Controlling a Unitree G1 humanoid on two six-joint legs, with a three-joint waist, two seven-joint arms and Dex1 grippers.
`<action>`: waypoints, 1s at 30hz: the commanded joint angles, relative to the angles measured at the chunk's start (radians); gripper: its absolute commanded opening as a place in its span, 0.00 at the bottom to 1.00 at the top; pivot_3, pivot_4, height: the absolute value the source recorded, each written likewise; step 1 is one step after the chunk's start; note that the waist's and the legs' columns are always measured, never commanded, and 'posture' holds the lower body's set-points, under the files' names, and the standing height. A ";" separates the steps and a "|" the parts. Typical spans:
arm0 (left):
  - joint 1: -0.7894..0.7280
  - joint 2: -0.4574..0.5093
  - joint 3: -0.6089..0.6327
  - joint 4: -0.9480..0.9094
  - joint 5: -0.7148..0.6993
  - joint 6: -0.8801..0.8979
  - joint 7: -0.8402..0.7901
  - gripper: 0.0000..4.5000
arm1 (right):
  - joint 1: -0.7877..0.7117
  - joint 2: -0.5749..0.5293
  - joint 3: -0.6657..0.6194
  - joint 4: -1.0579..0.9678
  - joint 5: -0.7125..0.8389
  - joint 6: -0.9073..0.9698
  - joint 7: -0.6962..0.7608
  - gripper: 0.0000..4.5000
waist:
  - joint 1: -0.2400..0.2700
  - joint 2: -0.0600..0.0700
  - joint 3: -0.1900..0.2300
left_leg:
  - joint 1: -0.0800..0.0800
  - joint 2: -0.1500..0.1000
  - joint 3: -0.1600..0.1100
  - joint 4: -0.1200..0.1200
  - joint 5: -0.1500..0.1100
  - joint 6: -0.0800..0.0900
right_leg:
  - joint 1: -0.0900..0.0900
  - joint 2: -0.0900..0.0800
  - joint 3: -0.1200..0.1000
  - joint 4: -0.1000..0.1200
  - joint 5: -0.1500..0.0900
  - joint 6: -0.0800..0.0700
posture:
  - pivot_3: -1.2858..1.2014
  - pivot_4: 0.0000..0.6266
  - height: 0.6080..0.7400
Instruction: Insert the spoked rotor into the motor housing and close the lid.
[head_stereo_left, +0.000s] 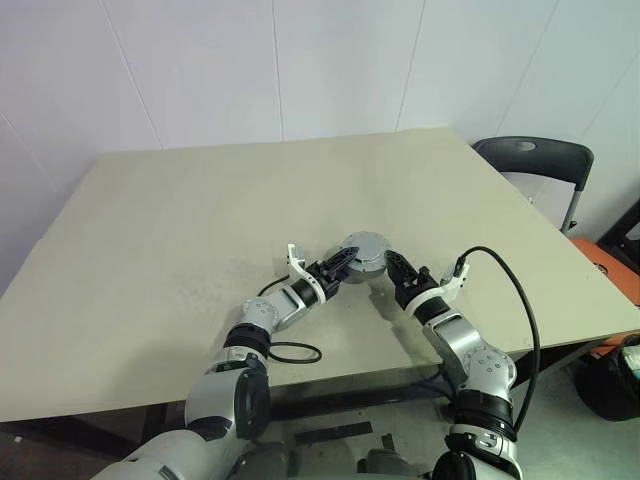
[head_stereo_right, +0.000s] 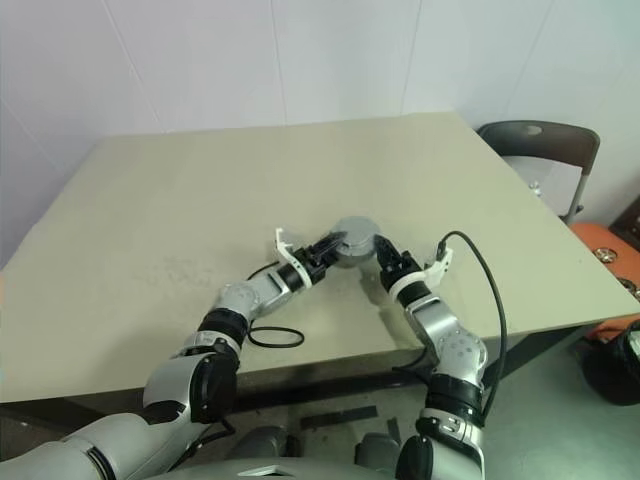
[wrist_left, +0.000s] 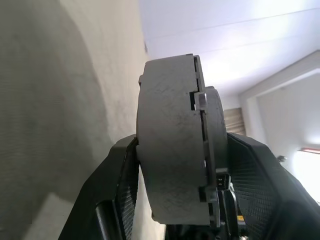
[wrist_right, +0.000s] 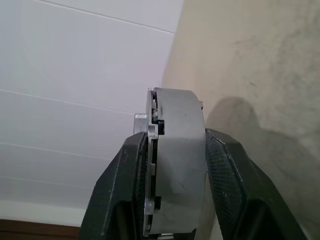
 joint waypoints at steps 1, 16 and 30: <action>-0.039 -0.081 0.023 -0.035 -0.056 0.036 -0.044 0.53 | -0.039 -0.006 0.039 -0.020 0.003 0.005 0.009 0.33 | -0.001 0.000 0.000 | 0.000 0.000 0.000 0.000 0.000 0.000 | 0.000 0.000 0.000 0.000 0.000 0.000 | 0.52 0.00 1.00; -0.058 -0.075 0.067 -0.003 -0.059 -0.055 -0.022 0.53 | -0.039 -0.054 0.161 0.010 -0.103 0.046 0.038 0.83 | -0.002 0.000 0.000 | 0.000 0.000 0.000 -0.001 0.000 0.000 | 0.000 0.000 0.000 0.000 0.000 0.000 | 0.52 0.00 1.00; -0.162 0.036 0.309 0.166 -0.087 -0.688 0.192 0.49 | -0.048 -0.055 0.159 0.037 -0.133 0.036 0.071 0.84 | -0.005 -0.003 0.002 | -0.001 0.001 0.000 -0.001 0.000 -0.001 | -0.002 0.002 0.001 0.000 0.000 0.000 | 0.52 0.00 1.00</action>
